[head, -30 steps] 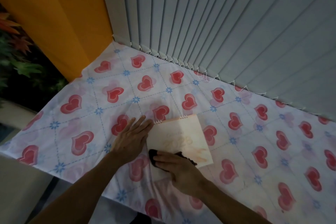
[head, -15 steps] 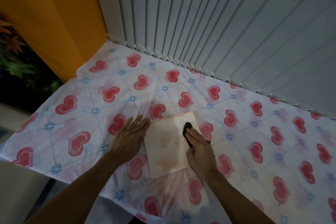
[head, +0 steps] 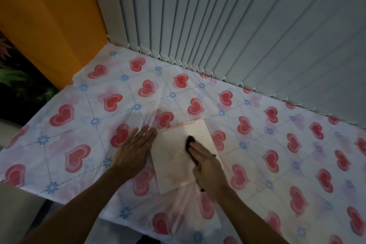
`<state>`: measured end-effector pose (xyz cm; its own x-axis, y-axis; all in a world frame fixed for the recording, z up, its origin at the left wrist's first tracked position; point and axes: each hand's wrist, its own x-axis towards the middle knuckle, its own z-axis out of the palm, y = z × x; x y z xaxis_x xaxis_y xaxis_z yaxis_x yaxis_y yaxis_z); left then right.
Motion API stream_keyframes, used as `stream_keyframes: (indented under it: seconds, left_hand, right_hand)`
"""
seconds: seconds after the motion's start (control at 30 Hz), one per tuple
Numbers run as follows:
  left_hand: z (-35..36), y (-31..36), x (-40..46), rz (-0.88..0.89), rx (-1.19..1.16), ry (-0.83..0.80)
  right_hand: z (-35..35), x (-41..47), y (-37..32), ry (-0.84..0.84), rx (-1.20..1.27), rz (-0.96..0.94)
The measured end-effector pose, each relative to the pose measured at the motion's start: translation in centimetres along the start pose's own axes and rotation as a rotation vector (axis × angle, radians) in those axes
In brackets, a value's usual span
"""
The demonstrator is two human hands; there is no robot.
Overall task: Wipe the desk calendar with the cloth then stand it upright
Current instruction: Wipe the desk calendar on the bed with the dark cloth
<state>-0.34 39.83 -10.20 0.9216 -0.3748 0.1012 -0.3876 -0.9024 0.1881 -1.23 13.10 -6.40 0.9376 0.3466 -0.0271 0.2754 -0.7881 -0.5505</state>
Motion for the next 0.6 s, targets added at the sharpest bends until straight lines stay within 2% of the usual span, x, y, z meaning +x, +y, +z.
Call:
stream_keyframes:
  seconds: [0.07,0.23,0.43,0.6]
  left_hand:
    - [-0.1,-0.1,0.0,0.0,-0.011,-0.022]
    - [0.0,0.0,0.0,-0.061,-0.031,-0.067]
    - [0.1,-0.1,0.0,-0.06,-0.006,-0.093]
    - [-0.1,0.1,0.0,-0.06,-0.003,-0.096]
  right_hand:
    - [-1.4,-0.2,1.4,0.033,-0.038,0.079]
    - [-2.8,-1.8,3.5,-0.008,-0.091,0.121]
    - [-2.8,-3.6,3.0,-0.088,-0.107,0.083]
    - [-1.1,-4.6,-0.5,-0.122,-0.099,0.002]
